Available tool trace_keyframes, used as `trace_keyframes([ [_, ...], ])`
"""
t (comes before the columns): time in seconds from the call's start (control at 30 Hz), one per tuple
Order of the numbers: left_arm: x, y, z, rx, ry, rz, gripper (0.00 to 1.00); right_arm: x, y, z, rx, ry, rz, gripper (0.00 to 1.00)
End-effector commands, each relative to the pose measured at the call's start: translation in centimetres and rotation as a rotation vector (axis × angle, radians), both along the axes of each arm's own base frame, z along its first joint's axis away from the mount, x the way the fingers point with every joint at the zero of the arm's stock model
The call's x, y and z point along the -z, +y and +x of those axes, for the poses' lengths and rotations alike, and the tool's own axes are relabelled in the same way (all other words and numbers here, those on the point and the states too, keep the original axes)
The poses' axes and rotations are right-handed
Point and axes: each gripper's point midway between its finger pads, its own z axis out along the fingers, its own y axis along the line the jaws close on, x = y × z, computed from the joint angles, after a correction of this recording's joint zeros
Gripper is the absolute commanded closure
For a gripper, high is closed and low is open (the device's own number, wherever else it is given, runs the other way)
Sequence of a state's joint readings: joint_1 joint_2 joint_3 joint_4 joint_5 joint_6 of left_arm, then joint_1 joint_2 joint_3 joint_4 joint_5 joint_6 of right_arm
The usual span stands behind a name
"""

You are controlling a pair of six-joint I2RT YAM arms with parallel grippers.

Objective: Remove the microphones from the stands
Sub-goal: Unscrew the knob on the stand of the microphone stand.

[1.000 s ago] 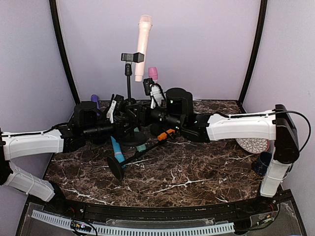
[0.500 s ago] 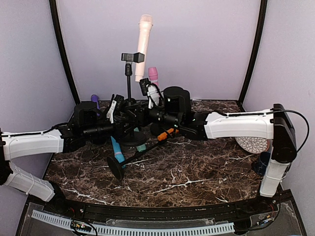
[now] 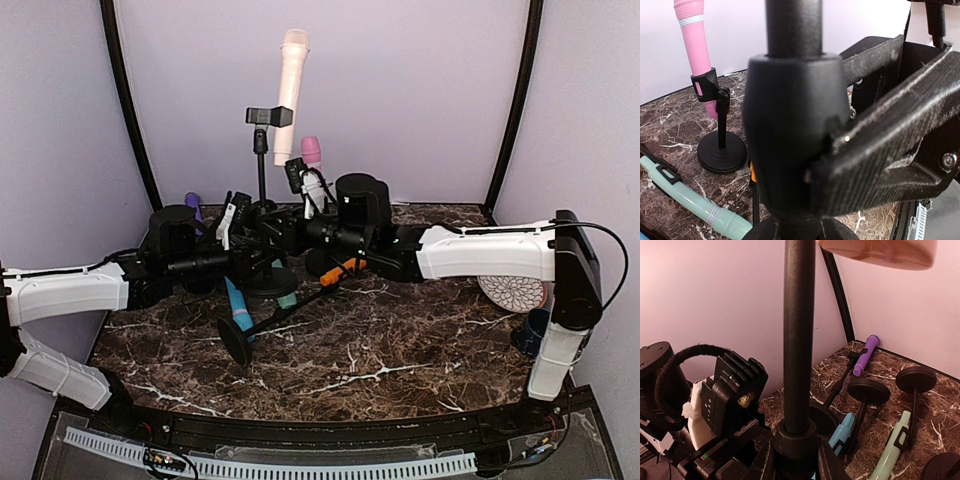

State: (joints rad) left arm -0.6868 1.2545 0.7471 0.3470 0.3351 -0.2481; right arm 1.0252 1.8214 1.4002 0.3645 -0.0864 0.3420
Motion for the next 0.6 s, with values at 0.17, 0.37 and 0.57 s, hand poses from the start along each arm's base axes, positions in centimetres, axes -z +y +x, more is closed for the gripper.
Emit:
trace_keyframes([
  [0.17, -6.4, -1.7, -2.4, 0.177, -0.144, -0.154, 1.00, -5.7, -3.1, -2.3, -0.244, -0.045, 0.231, 0.90],
  [0.37, -6.7, -2.5, -3.5, 0.266, -0.148, -0.164, 1.00, -6.7, -3.4, -4.7, -0.420, -0.053, 0.282, 0.90],
  [0.57, -7.2, -2.8, -4.4, 0.317, -0.158, -0.182, 1.00, -7.5, -3.7, -6.6, -0.550, -0.042, 0.327, 0.91],
])
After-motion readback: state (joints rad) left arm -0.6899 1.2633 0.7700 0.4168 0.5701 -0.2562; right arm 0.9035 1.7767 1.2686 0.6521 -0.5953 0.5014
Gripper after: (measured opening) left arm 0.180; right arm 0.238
